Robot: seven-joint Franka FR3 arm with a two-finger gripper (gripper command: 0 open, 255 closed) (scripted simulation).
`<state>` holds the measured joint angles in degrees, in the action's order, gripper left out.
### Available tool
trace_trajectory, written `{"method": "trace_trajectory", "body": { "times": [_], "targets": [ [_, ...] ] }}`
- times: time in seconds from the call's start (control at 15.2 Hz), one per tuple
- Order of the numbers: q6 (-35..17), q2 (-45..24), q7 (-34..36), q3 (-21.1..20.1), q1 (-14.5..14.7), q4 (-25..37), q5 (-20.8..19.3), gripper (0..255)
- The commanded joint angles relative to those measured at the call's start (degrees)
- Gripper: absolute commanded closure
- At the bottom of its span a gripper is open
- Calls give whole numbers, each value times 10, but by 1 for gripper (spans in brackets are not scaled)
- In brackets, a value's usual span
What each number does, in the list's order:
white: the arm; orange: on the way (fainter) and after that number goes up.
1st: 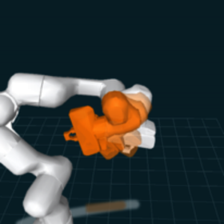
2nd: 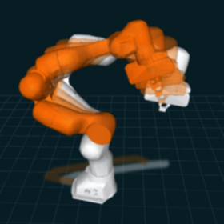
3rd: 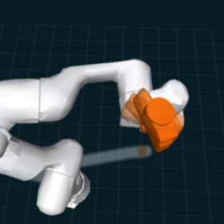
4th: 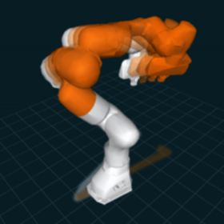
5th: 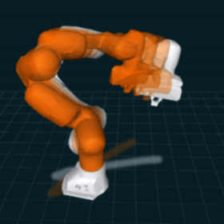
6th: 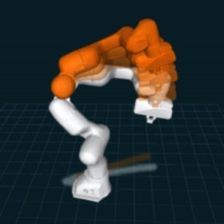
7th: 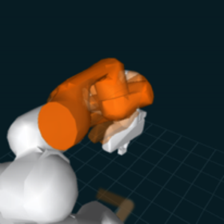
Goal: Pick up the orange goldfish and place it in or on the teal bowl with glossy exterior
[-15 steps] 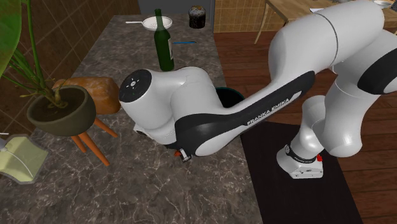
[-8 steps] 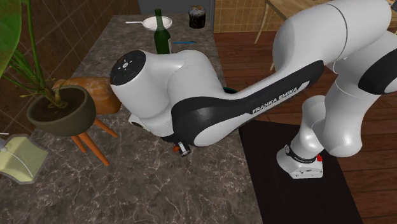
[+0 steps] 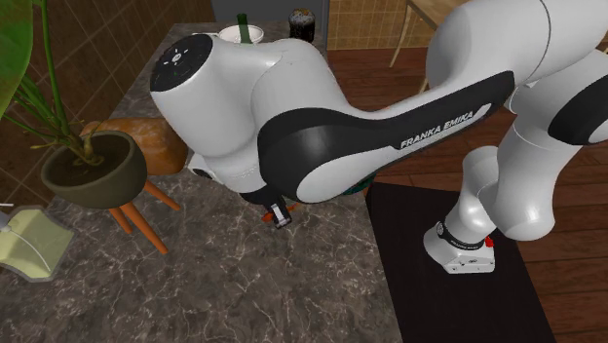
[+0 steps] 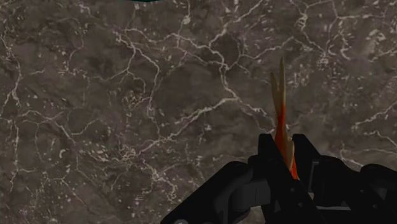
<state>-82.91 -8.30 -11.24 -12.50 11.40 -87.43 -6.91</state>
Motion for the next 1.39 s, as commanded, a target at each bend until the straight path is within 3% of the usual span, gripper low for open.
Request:
{"method": "trace_trajectory", "body": {
  "times": [0.0,0.2,0.73,1.32],
  "targets": [
    [17,-3,-2,0,0,20,-1,255],
    [34,-6,-3,0,1,40,-2,255],
    [-8,137,-95,44,-50,-133,6,255],
    [-30,257,-204,111,-94,-259,-19,255]
  ]
}}
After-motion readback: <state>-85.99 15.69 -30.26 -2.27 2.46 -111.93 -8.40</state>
